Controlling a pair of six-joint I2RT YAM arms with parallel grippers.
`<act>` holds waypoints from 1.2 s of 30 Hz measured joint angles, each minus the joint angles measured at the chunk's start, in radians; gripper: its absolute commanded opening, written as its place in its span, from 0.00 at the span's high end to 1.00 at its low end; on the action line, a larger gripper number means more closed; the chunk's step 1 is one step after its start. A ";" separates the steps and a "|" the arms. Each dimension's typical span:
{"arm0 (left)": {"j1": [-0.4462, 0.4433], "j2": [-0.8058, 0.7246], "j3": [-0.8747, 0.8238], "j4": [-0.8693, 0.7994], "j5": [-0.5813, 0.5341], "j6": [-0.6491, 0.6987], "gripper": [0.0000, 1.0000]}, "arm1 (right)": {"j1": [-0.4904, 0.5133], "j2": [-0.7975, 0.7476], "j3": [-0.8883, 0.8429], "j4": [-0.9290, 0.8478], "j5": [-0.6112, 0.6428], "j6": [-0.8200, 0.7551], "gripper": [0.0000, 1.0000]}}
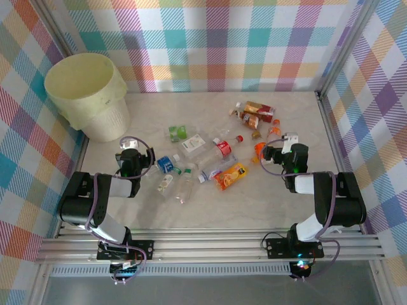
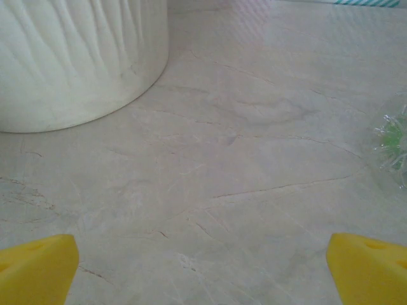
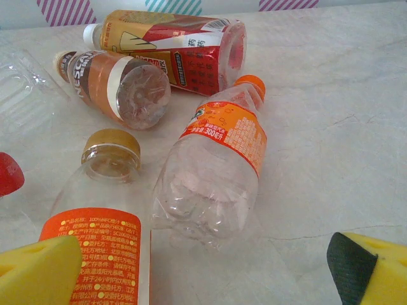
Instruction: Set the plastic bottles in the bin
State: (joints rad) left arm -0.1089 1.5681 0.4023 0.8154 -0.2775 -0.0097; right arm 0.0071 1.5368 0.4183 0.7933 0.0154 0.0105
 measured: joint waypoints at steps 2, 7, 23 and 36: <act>0.000 0.000 0.000 0.000 0.000 0.000 0.00 | 0.000 0.000 0.000 0.000 0.000 0.000 0.00; 0.000 0.000 0.000 0.000 0.000 0.000 0.00 | 0.000 0.000 0.000 0.000 0.000 0.000 0.00; 0.000 0.000 0.000 0.000 0.000 0.000 0.00 | 0.000 0.000 0.000 0.000 0.000 0.000 0.00; -0.004 -0.165 0.079 -0.206 -0.005 0.004 0.00 | 0.000 -0.203 0.074 -0.259 0.001 0.021 0.00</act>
State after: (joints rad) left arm -0.1131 1.4033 0.4812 0.6098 -0.2821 -0.0059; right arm 0.0071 1.3334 0.4923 0.5346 0.0166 0.0319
